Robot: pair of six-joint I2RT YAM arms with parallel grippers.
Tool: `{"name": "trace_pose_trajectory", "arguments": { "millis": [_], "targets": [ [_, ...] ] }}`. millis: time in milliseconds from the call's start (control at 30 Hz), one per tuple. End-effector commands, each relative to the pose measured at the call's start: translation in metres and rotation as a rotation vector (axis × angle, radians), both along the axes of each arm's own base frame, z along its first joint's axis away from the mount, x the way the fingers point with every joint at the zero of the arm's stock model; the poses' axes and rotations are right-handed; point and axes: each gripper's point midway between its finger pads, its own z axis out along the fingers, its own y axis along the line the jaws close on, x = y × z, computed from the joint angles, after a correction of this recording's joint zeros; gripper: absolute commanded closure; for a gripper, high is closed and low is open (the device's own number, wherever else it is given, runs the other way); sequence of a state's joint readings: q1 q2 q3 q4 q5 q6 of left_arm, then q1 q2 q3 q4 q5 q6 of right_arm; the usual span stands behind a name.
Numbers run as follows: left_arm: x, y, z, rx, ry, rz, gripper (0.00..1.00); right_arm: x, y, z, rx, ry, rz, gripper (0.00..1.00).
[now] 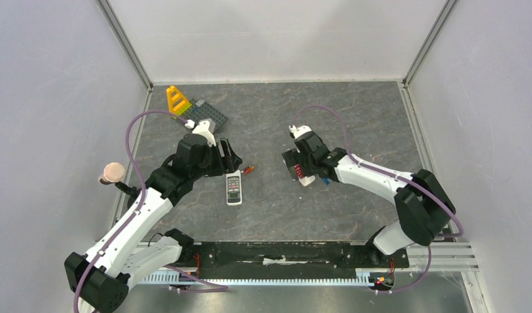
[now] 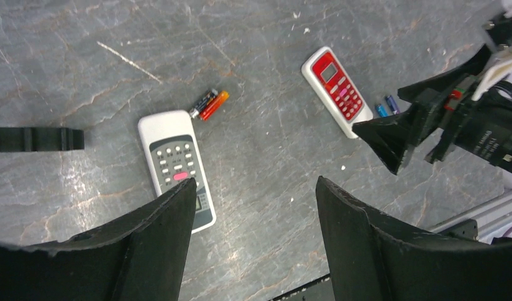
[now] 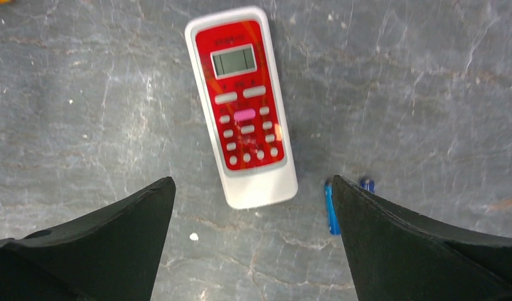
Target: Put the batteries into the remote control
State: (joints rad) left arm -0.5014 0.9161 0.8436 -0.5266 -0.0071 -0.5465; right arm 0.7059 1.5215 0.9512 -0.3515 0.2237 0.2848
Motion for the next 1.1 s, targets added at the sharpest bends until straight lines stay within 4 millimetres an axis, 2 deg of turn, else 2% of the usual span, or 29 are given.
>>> {"name": "trace_pose_trajectory", "arguments": {
  "millis": [0, 233, 467, 567, 667, 800, 967, 1067],
  "targets": [
    [0.011, 0.001, 0.011, 0.011, -0.088, 0.000, 0.25, 0.017, 0.011, 0.002, -0.037, -0.030, 0.070, 0.02],
    [0.009, -0.008, 0.013, 0.000, -0.092, -0.064, 0.25, 0.014, 0.020, -0.019, -0.065, 0.105, 0.103, 0.03],
    [0.009, -0.011, 0.013, -0.009, -0.093, -0.070, 0.25, 0.013, 0.002, -0.041, -0.086, 0.217, 0.079, 0.07],
    [0.009, -0.011, 0.013, -0.010, -0.093, -0.074, 0.25, 0.006, -0.004, -0.048, -0.065, 0.266, 0.095, 0.10],
    [0.009, -0.012, 0.011, -0.012, -0.090, -0.075, 0.25, -0.007, -0.001, -0.054, -0.035, 0.318, 0.138, 0.19],
    [0.009, -0.015, 0.012, -0.021, -0.091, -0.085, 0.25, -0.014, -0.003, -0.060, -0.023, 0.334, 0.133, 0.40],
    [0.010, -0.018, 0.017, -0.037, -0.105, -0.092, 0.25, -0.013, 0.003, -0.055, 0.031, 0.293, 0.115, 0.60],
    [0.010, -0.018, 0.019, -0.049, -0.114, -0.093, 0.25, -0.011, 0.012, -0.044, 0.096, 0.261, 0.114, 0.64]
  ]
}}
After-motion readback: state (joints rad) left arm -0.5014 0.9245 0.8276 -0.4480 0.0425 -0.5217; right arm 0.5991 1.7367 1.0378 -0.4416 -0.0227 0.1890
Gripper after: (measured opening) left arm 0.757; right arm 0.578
